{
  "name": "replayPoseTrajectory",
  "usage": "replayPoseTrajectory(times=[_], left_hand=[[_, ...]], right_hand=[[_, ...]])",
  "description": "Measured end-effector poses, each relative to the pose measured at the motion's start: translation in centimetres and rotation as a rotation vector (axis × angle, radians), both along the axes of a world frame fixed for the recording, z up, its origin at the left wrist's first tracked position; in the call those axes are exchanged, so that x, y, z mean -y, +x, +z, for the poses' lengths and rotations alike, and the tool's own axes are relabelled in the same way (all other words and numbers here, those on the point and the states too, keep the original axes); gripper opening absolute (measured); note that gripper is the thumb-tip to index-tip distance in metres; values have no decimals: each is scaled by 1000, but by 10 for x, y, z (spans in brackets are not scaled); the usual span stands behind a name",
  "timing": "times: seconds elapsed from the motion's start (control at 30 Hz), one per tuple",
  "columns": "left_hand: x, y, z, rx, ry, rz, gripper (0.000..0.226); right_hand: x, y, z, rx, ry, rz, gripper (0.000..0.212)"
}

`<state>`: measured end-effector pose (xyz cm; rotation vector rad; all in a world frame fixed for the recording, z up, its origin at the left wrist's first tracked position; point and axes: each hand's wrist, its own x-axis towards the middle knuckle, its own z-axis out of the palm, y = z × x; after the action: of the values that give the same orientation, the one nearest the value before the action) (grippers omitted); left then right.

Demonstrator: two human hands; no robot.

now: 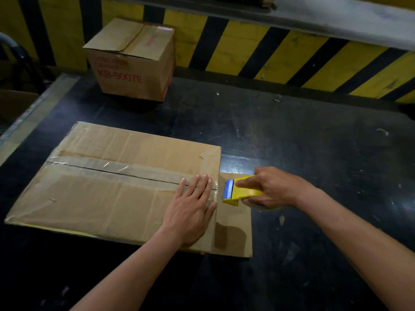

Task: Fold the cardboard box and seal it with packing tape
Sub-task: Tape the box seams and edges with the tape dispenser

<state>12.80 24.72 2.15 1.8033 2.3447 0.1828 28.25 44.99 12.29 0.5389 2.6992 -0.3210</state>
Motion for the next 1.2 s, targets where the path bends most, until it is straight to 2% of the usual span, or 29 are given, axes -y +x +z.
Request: replayPoseTrajectory(times=[0.2, 0.4, 0.57, 0.63, 0.77, 0.87, 1.07, 1.2], left_hand=[[0, 0, -1, 7, -19, 5, 67], [-1, 1, 4, 4, -48, 1, 66], [0, 1, 3, 18, -62, 4, 66], [0, 0, 5, 31, -62, 3, 65], [0, -4, 12, 100, -42, -7, 65], [4, -18, 23, 177, -7, -39, 64], [24, -80, 30, -5, -39, -143, 65], [34, -134, 25, -77, -105, -150, 71]], right_hand=[[6, -37, 13, 54, 43, 95, 48], [-3, -63, 19, 198, -44, -1, 44], [12, -65, -13, 246, -56, -39, 39], [13, -57, -16, 199, -54, -117, 42], [9, -24, 19, 64, -78, -370, 50], [28, -3, 44, -101, -88, -558, 53], [115, -21, 43, -487, -91, -775, 51], [162, -49, 17, -613, -144, -947, 56]])
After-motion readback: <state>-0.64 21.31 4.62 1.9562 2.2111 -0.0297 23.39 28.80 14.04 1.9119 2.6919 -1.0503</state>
